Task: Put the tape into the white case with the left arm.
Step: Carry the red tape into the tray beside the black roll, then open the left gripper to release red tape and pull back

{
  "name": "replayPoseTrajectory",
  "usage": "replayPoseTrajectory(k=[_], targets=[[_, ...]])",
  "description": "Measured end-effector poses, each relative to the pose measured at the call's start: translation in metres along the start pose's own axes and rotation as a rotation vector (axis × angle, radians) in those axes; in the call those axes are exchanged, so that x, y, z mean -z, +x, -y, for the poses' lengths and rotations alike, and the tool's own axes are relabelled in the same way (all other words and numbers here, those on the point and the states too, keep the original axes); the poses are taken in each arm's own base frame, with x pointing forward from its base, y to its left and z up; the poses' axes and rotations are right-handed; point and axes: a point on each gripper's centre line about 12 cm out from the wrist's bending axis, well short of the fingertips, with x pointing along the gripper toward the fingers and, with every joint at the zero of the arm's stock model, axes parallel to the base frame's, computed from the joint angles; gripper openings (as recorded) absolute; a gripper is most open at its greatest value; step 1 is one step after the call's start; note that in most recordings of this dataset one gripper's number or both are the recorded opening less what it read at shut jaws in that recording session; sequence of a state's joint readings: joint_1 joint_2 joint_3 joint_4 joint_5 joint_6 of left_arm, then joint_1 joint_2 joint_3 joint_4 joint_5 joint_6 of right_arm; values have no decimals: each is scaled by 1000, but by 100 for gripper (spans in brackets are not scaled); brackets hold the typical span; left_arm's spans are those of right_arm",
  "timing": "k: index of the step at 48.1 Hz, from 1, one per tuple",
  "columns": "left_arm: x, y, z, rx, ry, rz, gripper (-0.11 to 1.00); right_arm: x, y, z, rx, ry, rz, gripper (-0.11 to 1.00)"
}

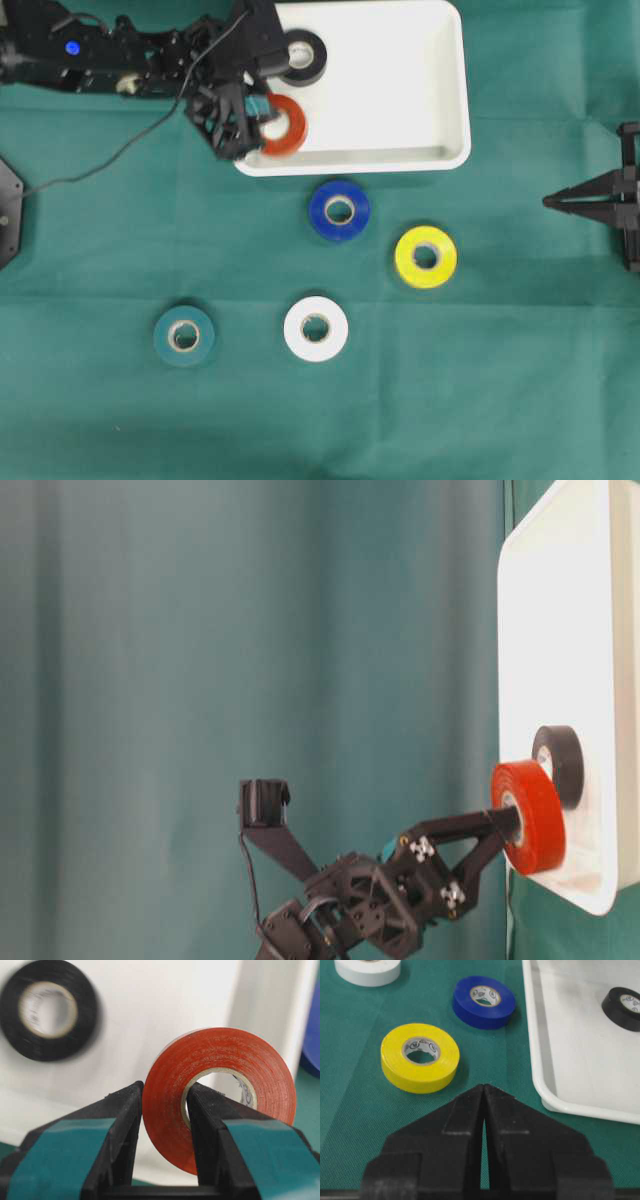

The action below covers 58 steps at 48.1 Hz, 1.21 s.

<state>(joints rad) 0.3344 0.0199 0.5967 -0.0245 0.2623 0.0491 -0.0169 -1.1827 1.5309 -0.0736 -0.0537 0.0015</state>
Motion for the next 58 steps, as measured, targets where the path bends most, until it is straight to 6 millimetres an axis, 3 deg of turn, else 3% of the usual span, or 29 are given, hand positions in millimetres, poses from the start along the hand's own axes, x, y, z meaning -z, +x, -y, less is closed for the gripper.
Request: replayPoseTrajectory(k=[23,41,52,54,58], targets=[[-4,24,-15,-21,43,-26,25,0,0,0,0,0,2,-9],[-2,26,-14,-19,47,-39,27,0,0,0,0,0,0,-9],[-3,26,-14,-20,47,-38,90,0,0,0,0,0,0,-9],[-3,26,-15,-20,47,-38,95,0,0,0,0,0,0,-9],[-3,26,-15,-20,47,-38,94,0,0,0,0,0,2,-9]])
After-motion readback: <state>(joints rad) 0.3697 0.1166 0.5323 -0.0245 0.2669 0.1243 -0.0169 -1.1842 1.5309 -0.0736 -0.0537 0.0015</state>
